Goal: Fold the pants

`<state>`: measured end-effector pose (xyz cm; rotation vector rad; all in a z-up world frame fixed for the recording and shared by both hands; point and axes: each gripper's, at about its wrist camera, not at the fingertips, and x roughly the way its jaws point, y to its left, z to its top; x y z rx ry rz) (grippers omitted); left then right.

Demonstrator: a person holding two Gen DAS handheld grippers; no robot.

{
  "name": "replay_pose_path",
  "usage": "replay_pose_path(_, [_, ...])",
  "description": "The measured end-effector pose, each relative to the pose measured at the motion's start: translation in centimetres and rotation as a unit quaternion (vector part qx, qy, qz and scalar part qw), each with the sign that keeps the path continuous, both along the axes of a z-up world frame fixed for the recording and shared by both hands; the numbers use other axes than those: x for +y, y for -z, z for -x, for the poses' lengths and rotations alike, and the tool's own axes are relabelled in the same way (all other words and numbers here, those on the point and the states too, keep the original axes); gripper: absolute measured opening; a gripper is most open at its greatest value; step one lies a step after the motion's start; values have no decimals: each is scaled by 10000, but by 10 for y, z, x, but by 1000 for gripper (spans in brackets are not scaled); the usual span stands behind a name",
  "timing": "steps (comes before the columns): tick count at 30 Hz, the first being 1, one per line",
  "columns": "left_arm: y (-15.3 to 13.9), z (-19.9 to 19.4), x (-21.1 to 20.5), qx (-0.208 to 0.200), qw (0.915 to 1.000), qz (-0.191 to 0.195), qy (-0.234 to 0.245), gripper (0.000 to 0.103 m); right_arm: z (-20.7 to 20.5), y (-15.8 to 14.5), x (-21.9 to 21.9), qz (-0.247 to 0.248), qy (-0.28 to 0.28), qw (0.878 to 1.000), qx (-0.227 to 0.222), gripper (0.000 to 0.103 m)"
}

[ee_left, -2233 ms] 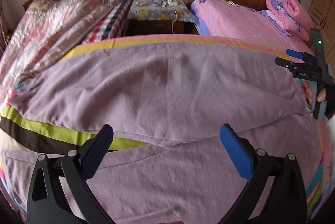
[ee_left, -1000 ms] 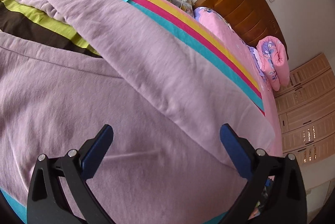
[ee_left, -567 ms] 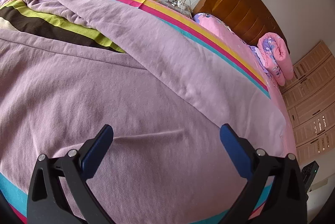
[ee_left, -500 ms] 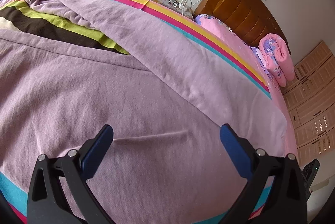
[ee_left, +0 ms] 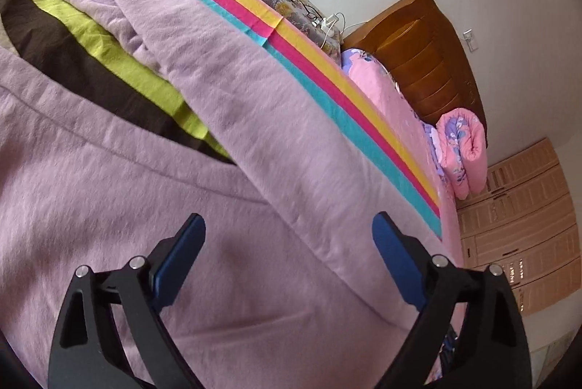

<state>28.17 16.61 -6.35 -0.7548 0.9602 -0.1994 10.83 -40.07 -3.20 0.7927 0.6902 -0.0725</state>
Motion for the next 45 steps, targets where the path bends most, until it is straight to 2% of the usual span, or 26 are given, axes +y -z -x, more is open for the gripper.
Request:
replay_pose_path(2, [1,-16,8,101,9997,82,-184,79,4,2,-2,-21,-30,10000,-13,12])
replay_pose_path(4, [3,-29,19,336,9982,-34,-488,78,4,4,-3,-80,-51,10000,-14,12])
replay_pose_path(7, [8,-39,32,468,9966,24,-674,73,8,9,-2,-136,-75,9999,-31,12])
replay_pose_path(9, [10,-47,37,444,9966,53,-698,64,12,11,-2,-121,-92,9999,-17,12])
replay_pose_path(11, [15,-58,37,449,9971,156,-599,48,14,13,-4,-155,-97,9998,-23,12])
replay_pose_path(12, [19,-62,36,504,9968,146,-597,45,14,13,-4,-168,-98,9998,-31,12])
replay_pose_path(14, [25,-66,35,559,9963,88,-643,29,18,14,-5,-183,-102,9998,-47,12])
replay_pose_path(17, [29,-66,37,532,9956,114,-761,13,19,12,-5,-151,-110,9998,-65,12])
replay_pose_path(19, [17,-55,40,254,9961,135,-830,10,18,6,-4,-52,-145,9998,-100,12])
replay_pose_path(22, [-17,-43,39,-203,9967,-16,-791,8,5,-15,-7,124,-246,9994,-198,12])
replay_pose_path(26, [-87,-25,34,-884,9942,-220,-570,2,-31,-78,-20,769,-405,9944,-598,12])
replay_pose_path(27, [-106,-15,31,-1104,9923,-256,-493,2,-33,-95,-24,843,-425,9927,-750,12])
replay_pose_path(29, [-139,16,25,-1489,9867,-577,-286,2,-30,-121,-29,1067,-522,9885,-934,12])
replay_pose_path(31, [-153,54,19,-1636,9831,-818,-92,2,-15,-122,-37,1130,-598,9875,-924,12])
replay_pose_path(32, [-151,74,16,-1592,9832,-896,1,3,-6,-112,-41,1066,-620,9889,-831,12])
replay_pose_path(34, [-127,113,14,-1315,9867,-951,108,3,16,-80,-44,980,-660,9917,-501,12])
replay_pose_path(36, [-84,138,14,-876,9910,-1001,181,3,29,-39,-47,822,-623,9947,-45,12])
replay_pose_path(38, [-37,141,12,-343,9945,-962,211,3,33,-2,-48,534,-551,9966,284,12])
replay_pose_path(39, [-20,139,8,-186,9949,-956,259,3,32,9,-47,596,-515,9961,408,12])
replay_pose_path(41, [-8,134,1,-91,9919,-1235,297,3,32,16,-47,669,-444,9955,496,12])
replay_pose_path(43, [-10,133,0,-152,9928,-1148,313,4,33,14,-48,567,-417,9967,399,12])
replay_pose_path(45, [-14,133,4,-223,9941,-1027,260,23,34,16,-50,525,-395,9970,398,14])
